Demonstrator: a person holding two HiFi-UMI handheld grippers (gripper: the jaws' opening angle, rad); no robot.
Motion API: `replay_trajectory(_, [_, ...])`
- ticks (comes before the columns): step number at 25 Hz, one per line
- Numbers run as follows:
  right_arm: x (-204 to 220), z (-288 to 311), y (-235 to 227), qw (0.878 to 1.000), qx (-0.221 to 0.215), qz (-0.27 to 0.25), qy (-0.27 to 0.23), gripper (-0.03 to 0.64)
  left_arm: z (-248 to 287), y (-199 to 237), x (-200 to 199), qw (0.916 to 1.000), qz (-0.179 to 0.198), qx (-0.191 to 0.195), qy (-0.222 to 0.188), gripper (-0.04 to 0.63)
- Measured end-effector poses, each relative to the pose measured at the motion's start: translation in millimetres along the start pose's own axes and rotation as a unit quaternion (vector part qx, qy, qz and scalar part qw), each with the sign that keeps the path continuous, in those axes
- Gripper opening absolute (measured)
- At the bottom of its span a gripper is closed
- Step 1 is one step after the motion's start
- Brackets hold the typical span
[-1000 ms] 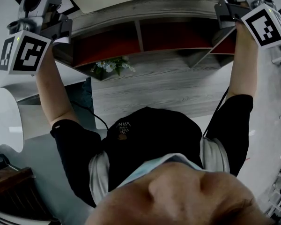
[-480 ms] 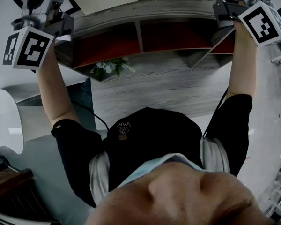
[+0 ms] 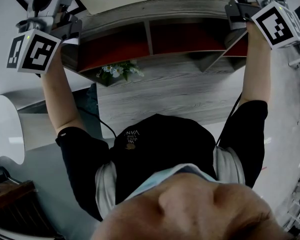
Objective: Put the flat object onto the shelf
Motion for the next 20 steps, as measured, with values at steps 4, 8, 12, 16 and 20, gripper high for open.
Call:
replay_trajectory(4, [5.2,-2.7,0.3,1.0,0.0,0.012,0.0,0.252,-4.6,0.7,2.7,1.0,-0.003,0.002,0.008,0.23])
replay_trajectory(8, [3.8,-4.8,6.2,1.0,-0.007,0.017,-0.009,0.264,-12.8,3.9,3.1,0.9999,-0.014,0.0,0.009,0.242])
replay_trajectory(12, [-1.2,-7.3,11.3,1.0,-0.009,0.014,-0.021,0.268,-22.0,10.2,4.8,0.9996,-0.024,-0.009,0.008,0.243])
replay_trajectory(16, [-4.3,-10.7,14.7,0.999,-0.001,0.005,-0.032,0.267,-27.0,12.3,3.5,0.9995,-0.029,-0.014,0.001,0.244])
replay_trajectory(20, [-7.9,-16.3,21.3,0.999,0.008,-0.009,-0.04,0.265,-33.0,9.3,-2.0,0.9995,-0.023,-0.018,-0.012,0.242])
Point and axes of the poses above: the fingertips, and each gripper's own axes: z forward along the fingers, y to its left, x out of its underside, the point moved 1 cm from there along -z, backward along the fingers, and after that the axes turned 14 degrees about -x, right-handed, at the moved point
